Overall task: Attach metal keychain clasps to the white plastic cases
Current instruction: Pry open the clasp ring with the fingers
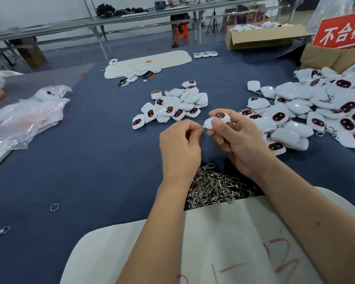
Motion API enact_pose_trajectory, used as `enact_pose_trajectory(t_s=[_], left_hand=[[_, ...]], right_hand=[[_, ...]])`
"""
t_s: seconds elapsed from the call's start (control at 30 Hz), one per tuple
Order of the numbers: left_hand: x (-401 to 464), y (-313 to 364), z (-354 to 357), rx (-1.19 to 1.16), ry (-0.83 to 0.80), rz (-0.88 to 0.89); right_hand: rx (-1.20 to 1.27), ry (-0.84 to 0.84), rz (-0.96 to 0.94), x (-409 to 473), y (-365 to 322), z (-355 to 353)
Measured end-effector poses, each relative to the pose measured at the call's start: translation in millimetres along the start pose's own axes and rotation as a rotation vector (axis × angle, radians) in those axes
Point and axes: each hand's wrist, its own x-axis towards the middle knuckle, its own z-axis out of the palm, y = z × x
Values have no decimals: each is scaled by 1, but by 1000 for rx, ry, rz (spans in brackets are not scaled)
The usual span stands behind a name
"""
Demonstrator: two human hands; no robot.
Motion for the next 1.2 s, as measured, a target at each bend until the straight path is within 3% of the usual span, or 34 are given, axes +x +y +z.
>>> enact_pose_trajectory(t_s=[0.2, 0.4, 0.53, 0.67, 0.8, 0.93, 1.03, 1.1, 1.2], left_hand=[[-3, -1, -1, 215, -13, 143], [-7, 1, 2, 277, -48, 99], [-1, -6, -10, 464, 63, -60], [6, -17, -29, 578, 91, -294], [7, -18, -29, 596, 52, -347], [7, -16, -21, 563, 16, -304], [6, -16, -20, 586, -8, -307], [6, -17, -20, 586, -13, -317], [7, -18, -19, 595, -19, -321]], right_hand=[[-96, 51, 4, -1, 1, 2], [-148, 300, -27, 3, 6, -1], [-213, 530, -137, 8, 9, -5], [-416, 609, -208, 6, 14, -8], [-824, 480, -380, 1, 14, 4], [-1168, 127, -468, 9, 19, 24], [-1479, -92, -399, 34, 25, 33], [-1690, -152, -277, 53, 31, 39], [-1738, -176, -167, 77, 37, 40]])
